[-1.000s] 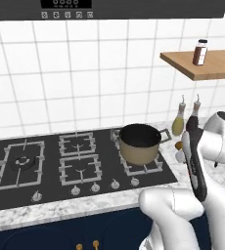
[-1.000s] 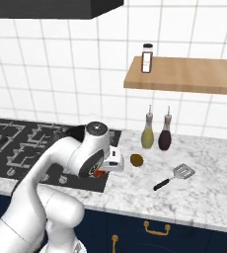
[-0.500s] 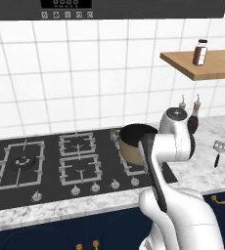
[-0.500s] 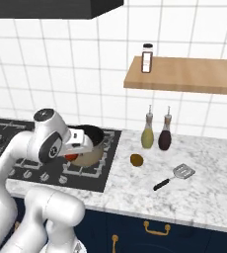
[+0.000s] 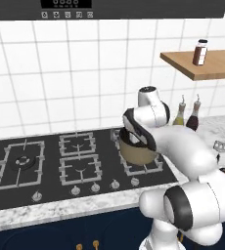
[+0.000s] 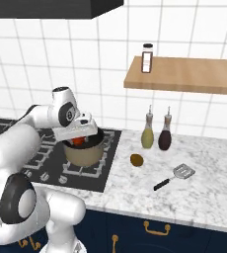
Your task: Put the tomato and avocado in the pot. Retrieve the spatula and lightly stir the vegetables in the pot.
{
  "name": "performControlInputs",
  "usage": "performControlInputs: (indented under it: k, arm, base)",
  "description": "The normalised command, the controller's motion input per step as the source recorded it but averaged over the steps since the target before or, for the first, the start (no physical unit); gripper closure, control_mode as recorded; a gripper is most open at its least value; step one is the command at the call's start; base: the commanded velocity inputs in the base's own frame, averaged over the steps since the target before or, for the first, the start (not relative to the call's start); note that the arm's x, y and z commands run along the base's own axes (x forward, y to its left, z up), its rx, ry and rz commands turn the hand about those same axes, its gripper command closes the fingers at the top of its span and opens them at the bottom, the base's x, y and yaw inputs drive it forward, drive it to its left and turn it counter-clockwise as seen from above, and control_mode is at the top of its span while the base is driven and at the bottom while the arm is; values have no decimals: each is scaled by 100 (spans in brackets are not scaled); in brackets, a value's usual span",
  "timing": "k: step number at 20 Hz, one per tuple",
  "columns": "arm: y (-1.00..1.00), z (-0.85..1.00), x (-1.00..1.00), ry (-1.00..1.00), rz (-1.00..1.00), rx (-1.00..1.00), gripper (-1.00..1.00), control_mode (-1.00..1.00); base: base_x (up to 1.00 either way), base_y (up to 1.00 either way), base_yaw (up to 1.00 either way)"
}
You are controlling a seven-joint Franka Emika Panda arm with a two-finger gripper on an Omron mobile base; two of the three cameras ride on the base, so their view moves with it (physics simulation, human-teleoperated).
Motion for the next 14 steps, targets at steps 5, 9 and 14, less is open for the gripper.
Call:
performControlInputs:
  k: [5,9,14]
  arm:
    - [-2,-35,91,0,0,11,100,-100]
    - [1,-93,57,1,1,9,100,-100]
    - [11,-72,42,1,1,7,100,-100]
  base:
    - [0,0,0]
    - [0,0,0]
    - [0,0,0]
